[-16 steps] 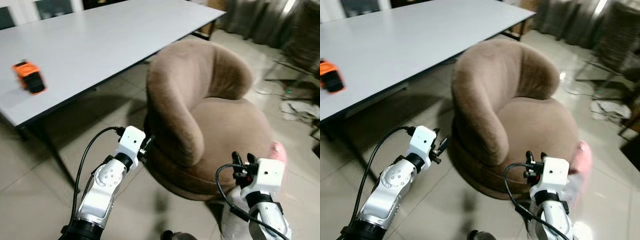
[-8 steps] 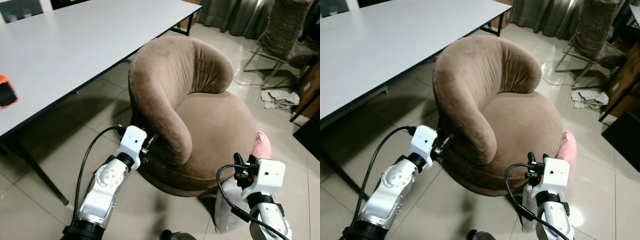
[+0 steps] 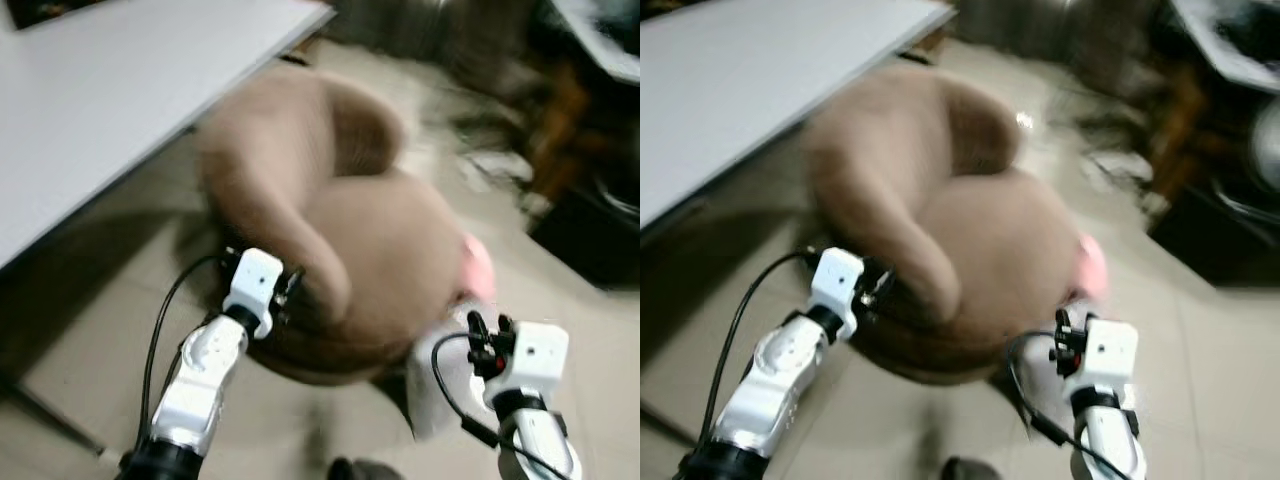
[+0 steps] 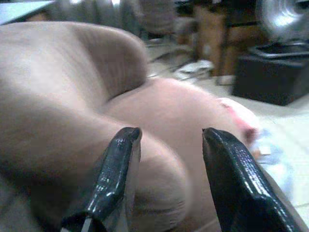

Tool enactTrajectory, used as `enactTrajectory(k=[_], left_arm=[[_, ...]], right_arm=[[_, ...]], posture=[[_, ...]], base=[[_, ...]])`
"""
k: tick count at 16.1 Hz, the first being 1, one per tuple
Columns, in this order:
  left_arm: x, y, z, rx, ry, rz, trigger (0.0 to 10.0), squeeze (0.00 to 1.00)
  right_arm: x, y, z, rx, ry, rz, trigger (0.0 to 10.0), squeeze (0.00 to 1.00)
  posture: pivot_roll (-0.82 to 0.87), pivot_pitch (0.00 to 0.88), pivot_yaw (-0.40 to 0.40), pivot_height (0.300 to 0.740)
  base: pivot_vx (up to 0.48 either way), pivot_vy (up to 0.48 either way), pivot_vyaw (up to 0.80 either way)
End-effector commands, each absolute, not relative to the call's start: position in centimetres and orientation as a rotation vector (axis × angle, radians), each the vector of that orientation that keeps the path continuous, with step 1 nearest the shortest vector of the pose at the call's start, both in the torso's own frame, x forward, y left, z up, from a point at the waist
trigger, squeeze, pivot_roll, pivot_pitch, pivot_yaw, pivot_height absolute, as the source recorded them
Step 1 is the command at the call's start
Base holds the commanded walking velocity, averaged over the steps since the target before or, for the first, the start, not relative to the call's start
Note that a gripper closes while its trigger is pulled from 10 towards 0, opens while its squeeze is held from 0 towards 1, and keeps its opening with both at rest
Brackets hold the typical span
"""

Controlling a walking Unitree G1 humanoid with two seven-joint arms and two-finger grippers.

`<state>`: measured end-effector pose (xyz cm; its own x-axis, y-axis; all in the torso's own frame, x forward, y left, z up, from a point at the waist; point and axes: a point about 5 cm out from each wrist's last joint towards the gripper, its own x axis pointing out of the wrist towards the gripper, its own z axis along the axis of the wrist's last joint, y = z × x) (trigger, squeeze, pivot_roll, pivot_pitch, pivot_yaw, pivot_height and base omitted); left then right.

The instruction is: Move the pillow to the sofa from floor

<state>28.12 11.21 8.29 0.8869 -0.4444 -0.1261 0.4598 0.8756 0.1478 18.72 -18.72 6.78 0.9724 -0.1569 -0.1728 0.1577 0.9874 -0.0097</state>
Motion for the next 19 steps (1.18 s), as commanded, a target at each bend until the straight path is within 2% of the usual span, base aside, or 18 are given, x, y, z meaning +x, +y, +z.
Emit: enactTrajectory(k=[1, 5, 11, 13, 16, 19], left_arm=[[28.0, 11.3, 8.2, 0.201, 0.074, -0.464, 10.0, 0.00], [28.0, 11.1, 8.5, 0.202, 0.036, -0.482, 10.0, 0.00], [28.0, 11.3, 9.0, 0.155, 0.014, -0.530, 10.0, 0.00], [27.4, 11.4, 8.5, 0.167, 0.030, -0.554, 10.0, 0.00], [26.1, 12.5, 7.6, 0.205, 0.066, -0.531, 10.0, 0.00], [24.7, 13.6, 7.8, 0.219, 0.066, -0.483, 10.0, 0.00]], right_arm=[[18.9, -18.9, 7.1, 0.014, 0.163, -0.176, 10.0, 0.00], [18.5, -19.6, 6.4, -0.028, 0.203, -0.224, 10.0, 0.00], [18.7, -19.0, 6.5, 0.001, 0.196, -0.199, 10.0, 0.00], [18.7, -19.0, 7.0, -0.003, 0.160, -0.176, 10.0, 0.00], [19.8, -18.2, 8.0, -0.060, 0.087, -0.068, 10.0, 0.00], [22.5, -17.1, 7.8, -0.063, 0.064, 0.020, 10.0, 0.00]], posture=[[-0.06, 0.016, -0.039, 0.740], [-0.06, 0.015, -0.041, 0.740], [-0.06, 0.013, -0.047, 0.740], [-0.05, 0.014, -0.070, 0.740], [-0.02, 0.024, -0.112, 0.740], [0.04, 0.045, -0.157, 0.740]], base=[[0.000, 0.000, -0.69], [0.000, 0.000, -0.69], [0.000, 0.000, -0.70], [0.287, 0.000, -0.70], [0.301, 0.000, -0.74], [0.300, 0.000, -0.75]])
